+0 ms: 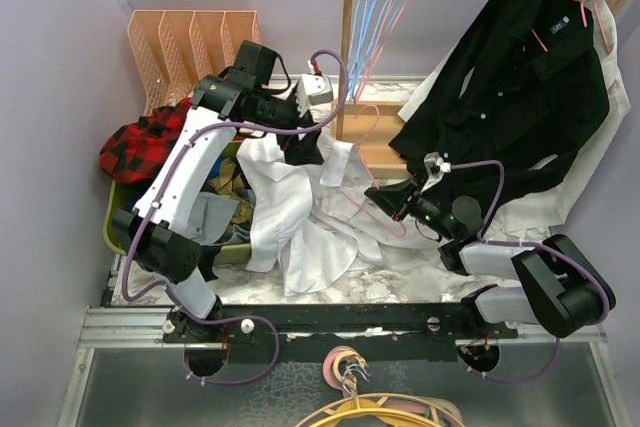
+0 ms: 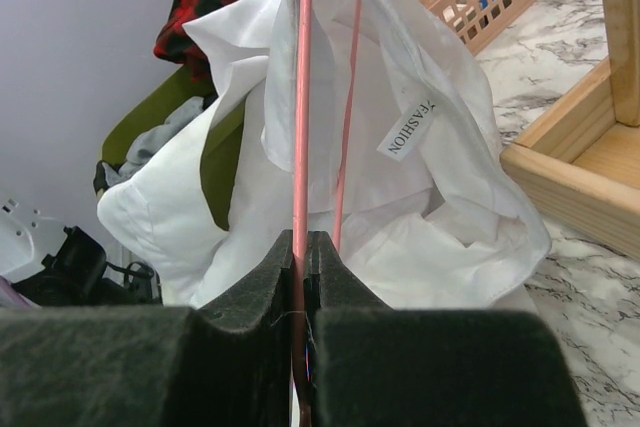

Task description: Place the shirt on the hanger

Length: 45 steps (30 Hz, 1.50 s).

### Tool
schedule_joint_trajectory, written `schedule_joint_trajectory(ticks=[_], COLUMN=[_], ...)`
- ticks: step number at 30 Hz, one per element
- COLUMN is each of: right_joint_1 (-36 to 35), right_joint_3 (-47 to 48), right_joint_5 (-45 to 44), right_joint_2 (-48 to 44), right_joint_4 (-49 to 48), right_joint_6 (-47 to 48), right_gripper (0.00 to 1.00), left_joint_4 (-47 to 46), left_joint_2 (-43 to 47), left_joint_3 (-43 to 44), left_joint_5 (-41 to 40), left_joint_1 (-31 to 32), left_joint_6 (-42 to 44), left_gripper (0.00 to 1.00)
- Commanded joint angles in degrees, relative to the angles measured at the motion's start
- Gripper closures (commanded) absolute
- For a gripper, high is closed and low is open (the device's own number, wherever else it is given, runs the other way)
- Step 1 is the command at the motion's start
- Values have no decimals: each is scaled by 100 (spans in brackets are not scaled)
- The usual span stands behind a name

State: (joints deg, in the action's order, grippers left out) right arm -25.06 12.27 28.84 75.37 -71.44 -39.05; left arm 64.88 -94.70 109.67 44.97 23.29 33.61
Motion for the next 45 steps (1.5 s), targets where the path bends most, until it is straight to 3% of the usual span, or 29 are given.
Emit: schedule_joint_trajectory(ticks=[1,15,21,25,29,34,36,37,45], right_joint_1=[-17,-34,-34,-34,-34,-34,-33,-34,-34], right_joint_3=[185,222,310,336,385,382,365,356,294], right_joint_5=[469,620,712,666,657,686,676,669,515], right_joint_2=[-17,-339,-320,-384,-409,-399,-422,-436,-750], right_joint_4=[-182,434,460,518,595,579,587,592,645], right_joint_6=[305,653,640,649,688,653,657,659,628], right_gripper=[98,98,98,98,98,98,98,98,98], left_joint_4=[-484,-260,-402,570,1631,1580,1519,1466,1120], left_joint_2=[-435,-1430,-1499,-1813,-2347,-2334,-2281,-2254,-1924], left_joint_3=[11,365,223,550,1198,1104,1088,1082,1075], left_joint_5=[1074,1312,1470,1507,1391,1358,1369,1324,1263], left_joint_1=[97,99,97,114,133,132,142,155,161], left_joint_6=[113,858,876,1619,2167,2175,2167,2130,1795], left_gripper=[5,10,23,30,40,60,81,99,100])
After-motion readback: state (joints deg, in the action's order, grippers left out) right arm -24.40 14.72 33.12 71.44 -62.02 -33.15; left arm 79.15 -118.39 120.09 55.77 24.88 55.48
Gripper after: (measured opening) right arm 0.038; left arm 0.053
